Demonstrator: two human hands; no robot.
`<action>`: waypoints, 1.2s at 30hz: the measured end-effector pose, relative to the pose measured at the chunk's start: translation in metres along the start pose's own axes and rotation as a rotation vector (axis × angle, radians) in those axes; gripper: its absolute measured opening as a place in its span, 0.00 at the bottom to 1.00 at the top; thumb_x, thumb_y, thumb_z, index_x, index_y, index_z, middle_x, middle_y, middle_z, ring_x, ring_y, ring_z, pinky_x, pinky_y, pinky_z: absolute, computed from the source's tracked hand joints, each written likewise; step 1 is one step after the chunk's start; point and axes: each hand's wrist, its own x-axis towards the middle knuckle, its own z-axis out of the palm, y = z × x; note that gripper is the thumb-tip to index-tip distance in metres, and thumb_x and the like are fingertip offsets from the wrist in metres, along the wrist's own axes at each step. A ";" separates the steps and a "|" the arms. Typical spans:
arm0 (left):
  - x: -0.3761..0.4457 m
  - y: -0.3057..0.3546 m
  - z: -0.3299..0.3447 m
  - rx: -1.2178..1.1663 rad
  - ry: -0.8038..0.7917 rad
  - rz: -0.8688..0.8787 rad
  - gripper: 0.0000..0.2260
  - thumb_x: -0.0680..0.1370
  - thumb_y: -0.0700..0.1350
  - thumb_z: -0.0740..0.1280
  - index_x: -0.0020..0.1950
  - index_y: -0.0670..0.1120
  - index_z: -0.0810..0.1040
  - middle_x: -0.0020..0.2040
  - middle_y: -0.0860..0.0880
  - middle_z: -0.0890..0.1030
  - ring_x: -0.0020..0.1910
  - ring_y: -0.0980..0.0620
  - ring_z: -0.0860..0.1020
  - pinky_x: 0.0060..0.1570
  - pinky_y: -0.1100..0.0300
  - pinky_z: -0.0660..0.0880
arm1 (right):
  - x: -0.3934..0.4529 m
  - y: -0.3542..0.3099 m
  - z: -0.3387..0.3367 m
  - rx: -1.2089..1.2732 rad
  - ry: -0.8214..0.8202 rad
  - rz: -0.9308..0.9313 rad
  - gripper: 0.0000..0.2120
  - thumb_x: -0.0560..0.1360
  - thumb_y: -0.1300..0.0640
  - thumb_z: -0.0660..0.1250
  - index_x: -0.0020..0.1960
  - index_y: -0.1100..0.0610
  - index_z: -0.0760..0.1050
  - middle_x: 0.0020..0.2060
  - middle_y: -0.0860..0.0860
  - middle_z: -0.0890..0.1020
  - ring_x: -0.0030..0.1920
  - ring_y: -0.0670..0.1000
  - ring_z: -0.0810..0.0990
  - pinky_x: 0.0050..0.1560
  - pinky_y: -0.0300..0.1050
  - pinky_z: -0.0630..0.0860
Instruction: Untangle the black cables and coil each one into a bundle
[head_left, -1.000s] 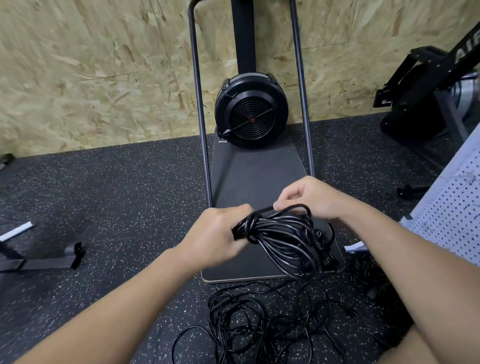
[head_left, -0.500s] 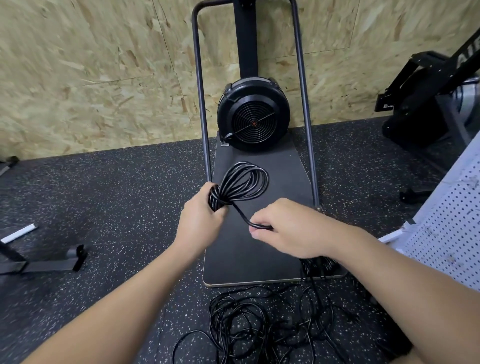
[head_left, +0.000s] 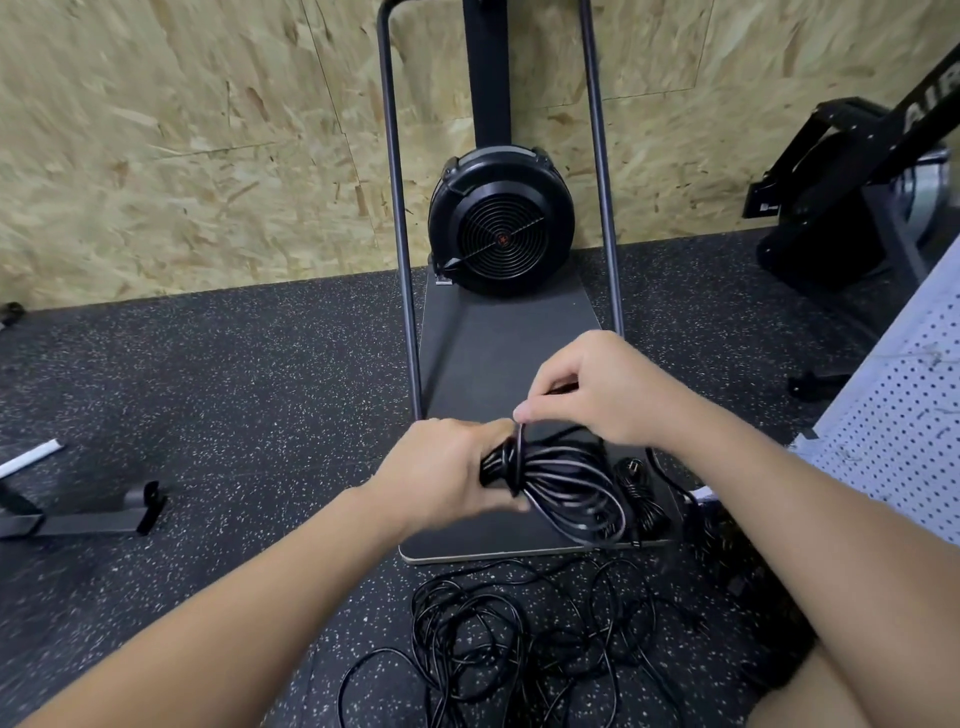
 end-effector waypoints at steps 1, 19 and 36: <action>-0.003 0.004 -0.001 -0.074 -0.020 0.071 0.25 0.72 0.74 0.74 0.59 0.59 0.76 0.44 0.57 0.85 0.41 0.51 0.82 0.42 0.52 0.79 | -0.001 0.005 -0.003 0.093 -0.028 0.024 0.11 0.75 0.47 0.82 0.38 0.50 0.88 0.32 0.50 0.85 0.33 0.47 0.76 0.38 0.45 0.73; -0.008 -0.009 -0.008 -0.474 0.204 -0.191 0.32 0.77 0.65 0.78 0.77 0.67 0.68 0.54 0.56 0.88 0.42 0.44 0.84 0.56 0.49 0.81 | -0.001 0.068 0.008 0.301 -0.192 0.308 0.19 0.77 0.41 0.75 0.41 0.58 0.83 0.33 0.54 0.79 0.33 0.52 0.69 0.35 0.55 0.68; 0.006 -0.019 0.017 0.003 0.092 -0.295 0.25 0.77 0.70 0.72 0.67 0.62 0.68 0.50 0.51 0.87 0.49 0.37 0.85 0.47 0.48 0.81 | -0.005 -0.009 0.016 -0.306 -0.005 -0.121 0.13 0.83 0.41 0.70 0.45 0.47 0.84 0.35 0.41 0.81 0.39 0.44 0.77 0.43 0.53 0.77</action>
